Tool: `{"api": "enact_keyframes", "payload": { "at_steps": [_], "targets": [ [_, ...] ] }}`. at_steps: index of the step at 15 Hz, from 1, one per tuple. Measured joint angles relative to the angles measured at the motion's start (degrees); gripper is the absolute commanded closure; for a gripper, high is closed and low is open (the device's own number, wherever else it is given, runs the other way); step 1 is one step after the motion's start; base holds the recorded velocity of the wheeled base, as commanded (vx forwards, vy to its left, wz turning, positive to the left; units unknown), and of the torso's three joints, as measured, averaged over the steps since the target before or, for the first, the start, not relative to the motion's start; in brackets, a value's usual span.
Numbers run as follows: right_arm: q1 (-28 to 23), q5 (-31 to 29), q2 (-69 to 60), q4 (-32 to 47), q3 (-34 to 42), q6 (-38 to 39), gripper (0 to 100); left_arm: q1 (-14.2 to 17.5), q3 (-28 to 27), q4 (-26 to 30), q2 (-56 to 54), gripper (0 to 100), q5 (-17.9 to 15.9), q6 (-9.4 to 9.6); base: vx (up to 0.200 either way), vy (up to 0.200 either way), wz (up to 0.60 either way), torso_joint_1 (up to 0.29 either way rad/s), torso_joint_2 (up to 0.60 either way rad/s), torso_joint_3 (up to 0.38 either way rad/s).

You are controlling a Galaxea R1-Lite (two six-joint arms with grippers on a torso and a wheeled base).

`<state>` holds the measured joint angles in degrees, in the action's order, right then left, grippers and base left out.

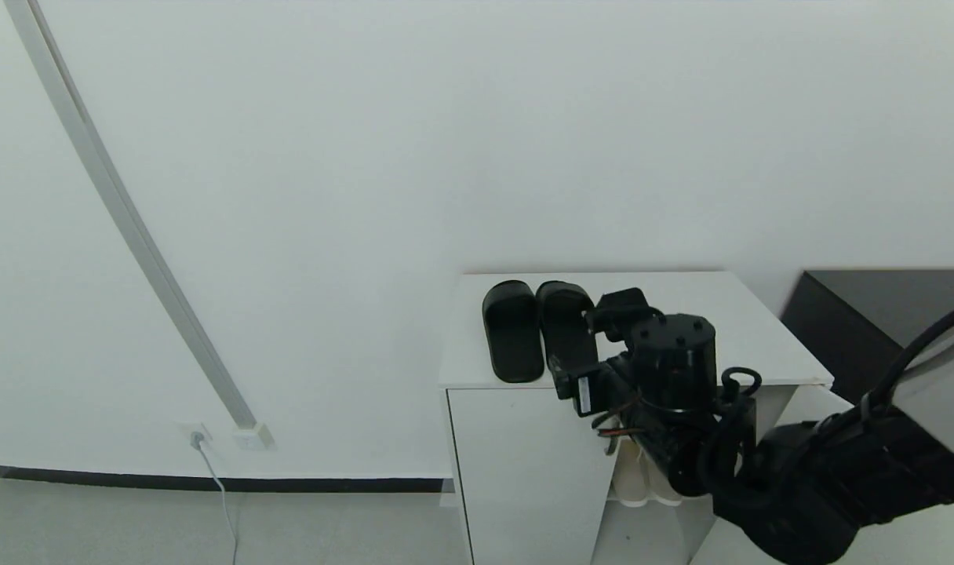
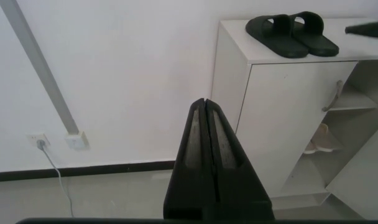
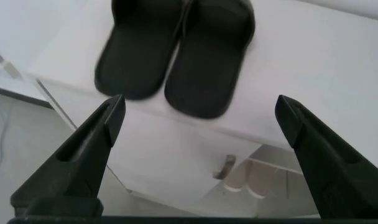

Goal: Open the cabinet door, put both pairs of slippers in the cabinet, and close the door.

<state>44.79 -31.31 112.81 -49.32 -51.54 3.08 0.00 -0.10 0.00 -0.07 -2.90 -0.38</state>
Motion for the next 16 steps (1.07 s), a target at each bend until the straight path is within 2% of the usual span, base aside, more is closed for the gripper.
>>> {"api": "enact_keyframes", "payload": {
  "at_steps": [2,4,9,12,16],
  "targets": [
    [0.30,0.00,-1.56,13.31,-7.52,6.35,0,0.00,0.00,0.00,0.00,100,0.01,0.06,0.000,0.000,0.00,0.000,0.00,0.000],
    [1.96,-0.06,-2.34,19.11,-11.91,10.65,0,0.00,0.00,0.00,0.00,100,0.01,0.05,0.000,0.000,0.00,0.000,0.00,0.000],
    [4.30,-0.49,-1.79,19.52,-11.04,11.91,0,0.00,0.00,0.00,0.00,100,0.01,-0.11,0.000,0.000,0.00,0.000,0.00,0.000],
    [3.83,-3.07,0.59,19.21,-10.47,13.03,0,0.00,0.00,0.00,0.00,100,0.01,-0.13,0.200,0.000,0.00,-0.001,0.00,0.001],
    [3.11,-4.30,5.11,14.57,-10.50,13.12,0,0.00,0.00,0.00,0.00,100,0.00,-0.13,0.200,0.000,0.00,0.005,0.00,0.002]
  ]
}}
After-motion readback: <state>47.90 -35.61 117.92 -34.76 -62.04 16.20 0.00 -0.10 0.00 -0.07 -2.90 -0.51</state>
